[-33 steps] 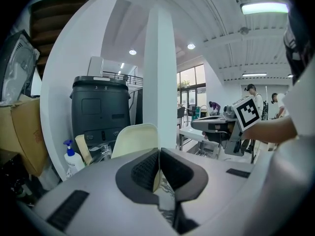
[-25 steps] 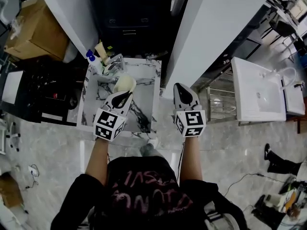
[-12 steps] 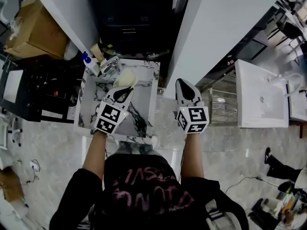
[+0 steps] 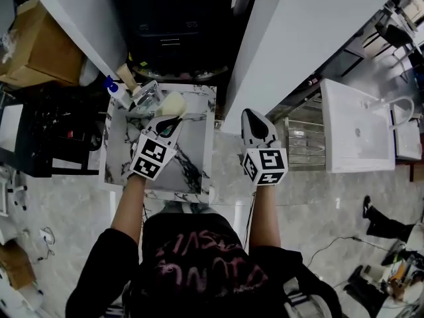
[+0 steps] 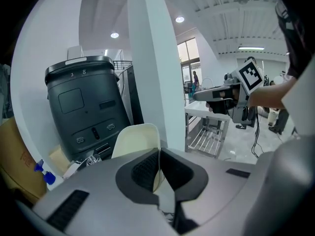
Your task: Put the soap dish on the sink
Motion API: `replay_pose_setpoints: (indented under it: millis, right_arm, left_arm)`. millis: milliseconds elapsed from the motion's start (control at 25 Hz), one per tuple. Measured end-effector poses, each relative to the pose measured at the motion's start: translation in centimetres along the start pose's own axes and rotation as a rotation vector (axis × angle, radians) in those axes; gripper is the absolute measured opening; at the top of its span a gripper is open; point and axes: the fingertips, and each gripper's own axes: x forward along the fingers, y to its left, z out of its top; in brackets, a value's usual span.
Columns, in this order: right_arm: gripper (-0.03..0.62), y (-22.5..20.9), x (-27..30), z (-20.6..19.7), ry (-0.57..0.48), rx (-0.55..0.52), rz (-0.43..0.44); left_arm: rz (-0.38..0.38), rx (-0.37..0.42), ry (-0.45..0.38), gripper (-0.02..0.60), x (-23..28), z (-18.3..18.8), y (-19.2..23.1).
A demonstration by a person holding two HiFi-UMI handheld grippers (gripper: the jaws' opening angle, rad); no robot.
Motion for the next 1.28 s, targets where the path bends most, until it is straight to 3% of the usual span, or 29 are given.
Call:
replay_pose_setpoints:
  millis: [80,320,560,1040,1280]
  right_arm:
    - [0.012,-0.4,0.0,0.2,-0.017,0.042,-0.006]
    - [0.012,-1.2,0.3,0.1,0.002,0.002,-0.049]
    - [0.012,-1.7,0.7,-1.3,0.046,-0.007,-0.074]
    - [0.012,-2.9,1.9,-4.3,0.111,0.005,-0.088]
    - [0.012,-3.7,2.3,-5.7,0.145,0.010,-0.099]
  left_arm:
    - [-0.009,0.015,0.008,0.026,0.7,-0.4,0.3]
    - [-0.051,0.044,0.050,0.026,3.3,-2.1,1.2]
    - [-0.117,0.048,0.125,0.025,7.4,-5.0,1.8]
    - [-0.230,0.160,0.258,0.026,12.8,-8.8,1.5]
    - [-0.271,0.171,0.296,0.026,14.3,-10.2,1.3]
